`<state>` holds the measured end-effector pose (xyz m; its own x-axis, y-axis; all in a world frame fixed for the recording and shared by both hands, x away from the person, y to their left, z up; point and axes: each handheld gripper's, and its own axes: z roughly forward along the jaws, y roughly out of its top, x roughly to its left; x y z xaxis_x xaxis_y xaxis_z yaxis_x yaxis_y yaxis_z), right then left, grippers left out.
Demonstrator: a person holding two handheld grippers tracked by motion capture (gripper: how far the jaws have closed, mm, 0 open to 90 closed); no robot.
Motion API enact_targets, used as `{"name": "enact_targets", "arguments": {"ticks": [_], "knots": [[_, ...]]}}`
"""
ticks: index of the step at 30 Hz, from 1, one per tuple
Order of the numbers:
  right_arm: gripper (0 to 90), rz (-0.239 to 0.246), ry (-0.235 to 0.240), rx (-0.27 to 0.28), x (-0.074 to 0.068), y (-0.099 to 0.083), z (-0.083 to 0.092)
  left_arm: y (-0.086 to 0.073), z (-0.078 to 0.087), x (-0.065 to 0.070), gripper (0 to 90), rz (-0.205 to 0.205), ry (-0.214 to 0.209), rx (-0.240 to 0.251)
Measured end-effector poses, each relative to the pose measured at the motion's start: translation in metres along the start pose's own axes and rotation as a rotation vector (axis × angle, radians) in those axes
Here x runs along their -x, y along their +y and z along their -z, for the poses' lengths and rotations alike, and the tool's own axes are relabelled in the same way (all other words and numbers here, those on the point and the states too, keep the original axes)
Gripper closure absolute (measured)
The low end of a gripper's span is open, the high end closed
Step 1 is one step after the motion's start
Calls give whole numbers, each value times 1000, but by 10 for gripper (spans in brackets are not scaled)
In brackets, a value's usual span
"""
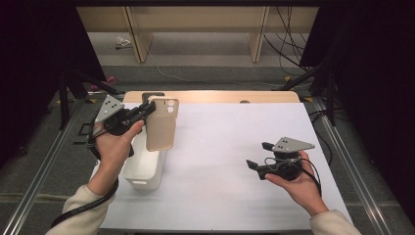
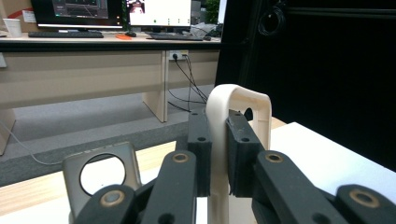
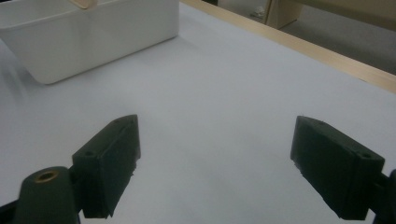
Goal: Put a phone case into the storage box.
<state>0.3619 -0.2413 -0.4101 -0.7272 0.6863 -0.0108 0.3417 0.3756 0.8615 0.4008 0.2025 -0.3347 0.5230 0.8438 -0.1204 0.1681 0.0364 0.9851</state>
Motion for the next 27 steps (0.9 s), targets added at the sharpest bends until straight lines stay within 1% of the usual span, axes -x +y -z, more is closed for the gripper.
{"name": "enact_targets", "arguments": {"ticks": [17,27], "knots": [[164,-9,-10,-2,2,-3,4,6,9,-17,816,10,42,18],[164,-11,-13,-3,3,-5,6,7,11,-22,816,14,51,18]]}}
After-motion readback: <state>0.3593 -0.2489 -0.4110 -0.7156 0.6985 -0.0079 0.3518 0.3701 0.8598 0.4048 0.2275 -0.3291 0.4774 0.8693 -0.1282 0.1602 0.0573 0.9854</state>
